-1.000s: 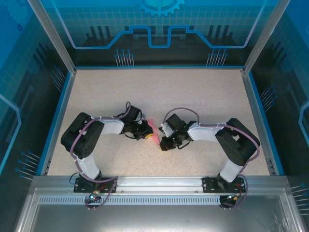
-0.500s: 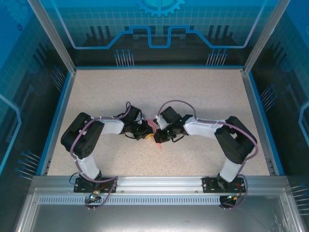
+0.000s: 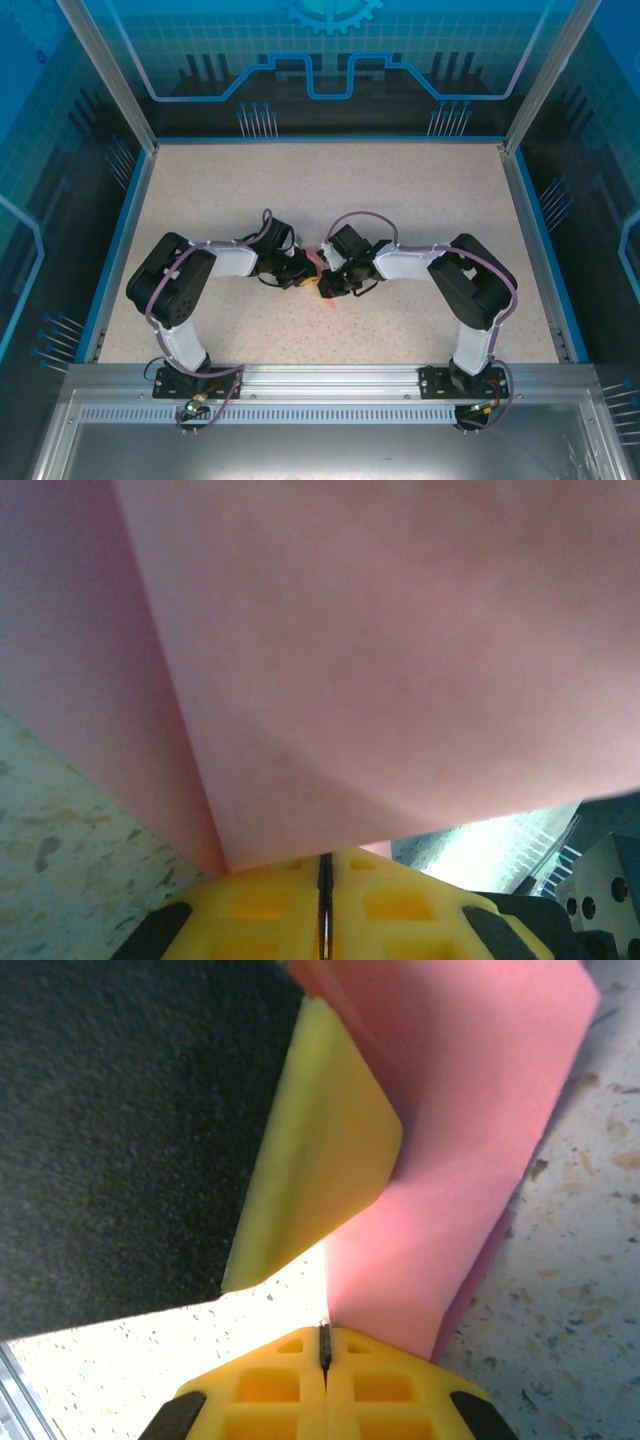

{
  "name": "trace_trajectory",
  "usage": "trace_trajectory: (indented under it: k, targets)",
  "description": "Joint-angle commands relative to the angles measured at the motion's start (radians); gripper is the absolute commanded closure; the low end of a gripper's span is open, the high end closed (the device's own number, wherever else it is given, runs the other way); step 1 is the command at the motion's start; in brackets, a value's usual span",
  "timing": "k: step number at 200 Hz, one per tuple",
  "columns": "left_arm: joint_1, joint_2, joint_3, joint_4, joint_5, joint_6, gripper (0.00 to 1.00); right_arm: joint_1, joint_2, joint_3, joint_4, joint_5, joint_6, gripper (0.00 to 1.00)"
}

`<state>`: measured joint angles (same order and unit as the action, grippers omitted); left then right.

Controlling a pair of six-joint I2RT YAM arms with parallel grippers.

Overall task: Fold a paper plane with a square sheet of paper (pick it up from the middle)
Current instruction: Fold the wing for the fifth time at the center of the table.

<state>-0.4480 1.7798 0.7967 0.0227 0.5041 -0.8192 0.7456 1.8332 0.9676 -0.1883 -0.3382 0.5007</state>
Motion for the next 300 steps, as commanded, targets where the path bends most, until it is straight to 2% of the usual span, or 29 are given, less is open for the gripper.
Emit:
trace_trajectory:
  k: [1, 56, 216, 267, 300]
  targets:
    - [0.005, -0.037, 0.013, -0.048, -0.033, 0.083, 0.88, 0.002, 0.033, -0.043, -0.062, 0.022, -0.009, 0.99]
    - [0.005, -0.131, 0.014, -0.070, -0.071, 0.209, 0.88, 0.003, 0.041, -0.046, -0.063, 0.015, -0.011, 0.99]
    - [0.006, 0.004, 0.072, -0.076, -0.229, 0.278, 0.89, 0.006, 0.052, -0.055, -0.078, 0.009, -0.017, 0.99]
    - [0.007, 0.032, 0.079, -0.090, -0.238, 0.289, 0.89, 0.003, 0.047, -0.060, -0.083, 0.010, -0.027, 0.99]
    - [0.007, 0.033, 0.063, -0.097, -0.231, 0.293, 0.89, 0.005, 0.002, 0.004, -0.053, -0.018, -0.018, 0.99]
